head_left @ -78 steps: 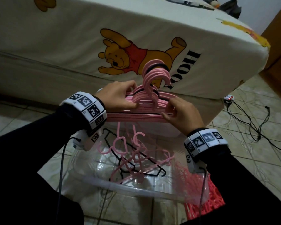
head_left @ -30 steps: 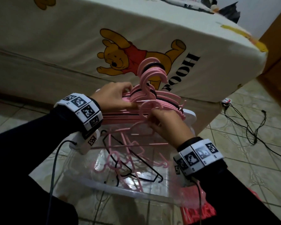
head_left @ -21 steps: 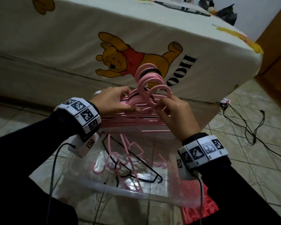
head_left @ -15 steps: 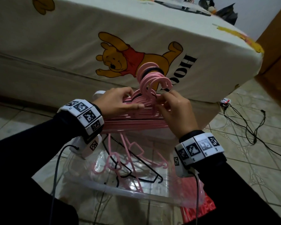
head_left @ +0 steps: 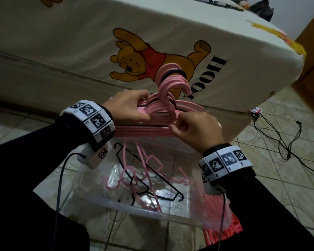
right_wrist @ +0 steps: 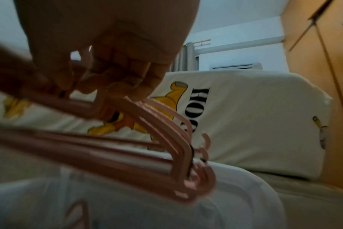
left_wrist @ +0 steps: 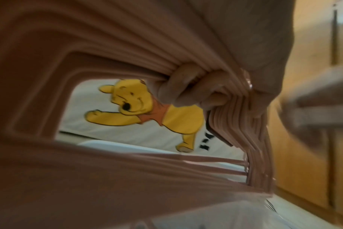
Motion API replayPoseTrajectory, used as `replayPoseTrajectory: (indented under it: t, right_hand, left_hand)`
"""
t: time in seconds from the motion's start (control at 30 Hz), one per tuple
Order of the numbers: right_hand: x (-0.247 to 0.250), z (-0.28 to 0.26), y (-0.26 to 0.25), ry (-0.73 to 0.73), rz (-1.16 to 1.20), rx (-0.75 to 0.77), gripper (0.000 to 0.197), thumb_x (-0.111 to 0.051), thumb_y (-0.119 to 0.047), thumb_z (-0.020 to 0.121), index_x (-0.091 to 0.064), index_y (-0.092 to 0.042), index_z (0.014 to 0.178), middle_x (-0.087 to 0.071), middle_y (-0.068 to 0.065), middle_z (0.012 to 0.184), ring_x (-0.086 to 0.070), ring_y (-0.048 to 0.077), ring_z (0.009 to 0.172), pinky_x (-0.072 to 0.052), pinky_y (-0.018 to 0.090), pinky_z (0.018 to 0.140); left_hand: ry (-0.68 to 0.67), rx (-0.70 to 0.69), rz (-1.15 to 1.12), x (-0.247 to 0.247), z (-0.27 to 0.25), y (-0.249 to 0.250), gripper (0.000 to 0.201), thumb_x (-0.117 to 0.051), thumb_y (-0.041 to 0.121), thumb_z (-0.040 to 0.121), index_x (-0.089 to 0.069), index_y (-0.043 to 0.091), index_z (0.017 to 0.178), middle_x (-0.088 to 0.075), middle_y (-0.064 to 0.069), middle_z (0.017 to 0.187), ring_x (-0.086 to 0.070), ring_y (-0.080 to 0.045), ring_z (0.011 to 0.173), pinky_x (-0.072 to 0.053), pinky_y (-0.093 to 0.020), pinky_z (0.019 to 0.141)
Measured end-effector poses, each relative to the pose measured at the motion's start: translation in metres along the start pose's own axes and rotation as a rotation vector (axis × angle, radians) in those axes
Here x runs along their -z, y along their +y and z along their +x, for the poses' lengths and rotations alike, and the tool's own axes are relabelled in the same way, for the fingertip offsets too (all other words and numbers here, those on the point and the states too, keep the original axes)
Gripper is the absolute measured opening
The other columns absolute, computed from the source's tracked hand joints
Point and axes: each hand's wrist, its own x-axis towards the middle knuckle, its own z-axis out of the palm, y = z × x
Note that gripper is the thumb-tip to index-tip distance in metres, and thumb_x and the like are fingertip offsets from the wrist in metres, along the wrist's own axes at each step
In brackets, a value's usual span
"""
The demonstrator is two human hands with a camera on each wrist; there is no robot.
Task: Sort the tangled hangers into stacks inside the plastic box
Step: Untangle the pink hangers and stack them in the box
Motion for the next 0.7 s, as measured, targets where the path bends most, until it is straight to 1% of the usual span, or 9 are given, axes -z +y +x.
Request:
replayPoseTrajectory:
  t: [0.1,0.17,0.27,0.37,0.43,0.53,0.6,0.63,0.7]
  right_hand:
    - [-0.034,-0.005,0.000,-0.378,-0.122,0.091,0.025,-0.054,-0.039,0.085,-0.058,-0.021,0.068,-0.062,0.001,0.069,-0.060,0.024,0.068,-0.043,0.026,0.059]
    - [-0.074,-0.012,-0.009,-0.585,-0.156,0.148,0.022,-0.049,-0.033,0.088,-0.065,-0.018,0.084,-0.067,0.007,0.085,-0.064,0.028,0.079,-0.045,0.029,0.065]
    - [-0.138,-0.026,-0.025,-0.796,-0.083,0.152,0.020,-0.050,-0.021,0.090,-0.062,-0.015,0.105,-0.064,0.009,0.109,-0.063,0.030,0.095,-0.052,0.034,0.074]
    - [-0.185,-0.028,-0.040,-0.871,-0.101,0.227,0.024,-0.057,-0.010,0.087,-0.061,-0.013,0.111,-0.061,0.011,0.118,-0.063,0.031,0.101,-0.054,0.038,0.081]
    - [-0.204,-0.026,-0.052,-0.829,-0.145,0.295,0.028,-0.056,-0.006,0.086,-0.061,-0.013,0.113,-0.060,0.010,0.118,-0.061,0.032,0.104,-0.052,0.042,0.081]
    - [-0.231,-0.026,-0.065,-0.748,-0.179,0.432,0.027,-0.049,-0.009,0.089,-0.062,-0.010,0.112,-0.060,0.009,0.119,-0.052,0.031,0.116,-0.039,0.046,0.094]
    - [-0.247,-0.027,-0.067,-0.776,-0.228,0.508,0.029,-0.047,-0.011,0.091,-0.061,-0.009,0.117,-0.056,0.011,0.129,-0.042,0.030,0.128,-0.028,0.052,0.105]
    - [-0.255,-0.026,-0.068,-0.791,-0.287,0.560,0.033,-0.045,-0.013,0.094,-0.057,-0.009,0.124,-0.049,0.012,0.138,-0.032,0.030,0.135,-0.021,0.055,0.110]
    - [-0.268,-0.025,-0.070,-0.857,-0.308,0.531,0.041,-0.039,-0.019,0.098,-0.044,-0.010,0.138,-0.029,0.015,0.152,-0.015,0.029,0.144,-0.011,0.055,0.115]
  left_hand:
    - [0.023,0.002,-0.025,0.005,0.000,-0.004,0.037,-0.075,0.032,0.072,-0.060,0.022,0.105,-0.066,0.001,0.106,-0.060,-0.018,0.099,-0.048,-0.037,0.089]
    - [0.033,0.001,-0.039,0.006,0.000,-0.003,0.037,-0.073,0.033,0.070,-0.059,0.023,0.102,-0.065,0.004,0.103,-0.061,-0.017,0.097,-0.048,-0.034,0.085]
    - [0.022,-0.011,-0.028,0.002,0.003,-0.002,0.035,-0.077,0.033,0.071,-0.059,0.025,0.100,-0.066,0.003,0.104,-0.061,-0.017,0.098,-0.049,-0.037,0.088]
    - [-0.007,0.005,-0.028,0.000,0.005,-0.001,0.041,-0.074,0.046,0.064,-0.058,0.030,0.098,-0.066,0.003,0.107,-0.060,-0.016,0.102,-0.048,-0.043,0.091]
    - [-0.017,0.017,-0.037,0.000,0.006,-0.001,0.045,-0.068,0.050,0.059,-0.058,0.030,0.098,-0.066,0.004,0.107,-0.060,-0.017,0.102,-0.048,-0.044,0.092]
    - [-0.015,0.021,-0.051,-0.001,0.009,-0.002,0.046,-0.067,0.049,0.059,-0.059,0.028,0.100,-0.066,0.004,0.106,-0.060,-0.017,0.101,-0.049,-0.043,0.091]
    - [-0.015,0.009,-0.065,-0.002,0.010,-0.003,0.045,-0.066,0.047,0.058,-0.059,0.026,0.098,-0.067,0.002,0.102,-0.061,-0.018,0.098,-0.050,-0.042,0.088]
    - [-0.013,0.002,-0.071,-0.001,0.011,-0.003,0.045,-0.066,0.046,0.058,-0.060,0.025,0.097,-0.067,0.001,0.100,-0.062,-0.019,0.096,-0.050,-0.042,0.087]
    - [-0.012,-0.003,-0.083,-0.003,0.014,-0.004,0.045,-0.066,0.047,0.058,-0.060,0.025,0.096,-0.067,-0.001,0.096,-0.062,-0.021,0.093,-0.050,-0.043,0.085]
